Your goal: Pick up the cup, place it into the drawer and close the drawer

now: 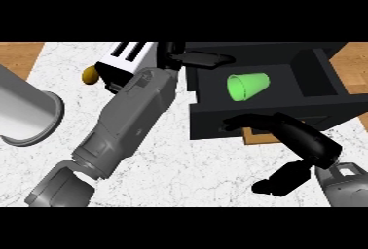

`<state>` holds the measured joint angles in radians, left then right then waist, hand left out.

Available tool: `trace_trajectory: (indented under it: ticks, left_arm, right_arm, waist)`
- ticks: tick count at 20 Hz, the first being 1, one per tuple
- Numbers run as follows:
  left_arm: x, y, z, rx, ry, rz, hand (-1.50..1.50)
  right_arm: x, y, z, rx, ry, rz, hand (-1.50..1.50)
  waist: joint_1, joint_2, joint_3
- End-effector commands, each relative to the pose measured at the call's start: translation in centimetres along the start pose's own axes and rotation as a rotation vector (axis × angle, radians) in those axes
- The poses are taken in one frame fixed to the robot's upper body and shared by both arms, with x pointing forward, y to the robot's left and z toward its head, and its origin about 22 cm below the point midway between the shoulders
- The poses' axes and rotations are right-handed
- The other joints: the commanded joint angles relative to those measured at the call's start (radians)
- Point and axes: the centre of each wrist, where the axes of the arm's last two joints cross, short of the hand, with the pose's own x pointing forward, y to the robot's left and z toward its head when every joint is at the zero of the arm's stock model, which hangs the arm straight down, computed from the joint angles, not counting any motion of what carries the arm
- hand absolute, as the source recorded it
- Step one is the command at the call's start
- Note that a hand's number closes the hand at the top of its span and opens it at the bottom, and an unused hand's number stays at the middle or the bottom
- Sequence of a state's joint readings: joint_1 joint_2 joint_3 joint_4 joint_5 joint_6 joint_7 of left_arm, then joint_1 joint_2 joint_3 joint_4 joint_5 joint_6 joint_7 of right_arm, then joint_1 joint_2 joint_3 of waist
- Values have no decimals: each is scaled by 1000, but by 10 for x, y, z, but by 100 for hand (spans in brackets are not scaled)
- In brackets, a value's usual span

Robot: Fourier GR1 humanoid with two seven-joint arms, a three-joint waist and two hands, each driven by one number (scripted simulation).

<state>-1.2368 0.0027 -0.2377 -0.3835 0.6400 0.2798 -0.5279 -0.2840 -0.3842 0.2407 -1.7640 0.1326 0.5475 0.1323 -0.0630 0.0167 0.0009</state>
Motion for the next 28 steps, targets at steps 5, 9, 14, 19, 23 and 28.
trace_trajectory:
  ticks: [5,9,14,19,23,28]
  left_arm:
    - [0,14,3,-4,-33,76,-150]
    - [-17,20,19,19,-28,91,-150]
    - [-18,61,27,4,-26,105,-150]
    - [-15,75,32,-3,-18,115,-150]
    - [-29,91,51,-31,-2,123,-150]
    - [-18,107,47,-40,-10,129,-150]
  right_arm:
    - [-60,47,-47,56,200,115,-150]
    - [-105,42,-55,111,270,145,150]
    - [-144,37,-59,28,300,123,150]
    - [-146,-16,-68,-116,256,120,150]
    - [-137,-63,-69,-273,216,85,150]
    - [-127,-103,-65,-399,240,76,150]
  waist:
    - [102,-11,0]
    - [115,-7,1]
    - [159,-4,2]
    - [190,2,4]
    - [214,6,4]
    - [233,19,5]
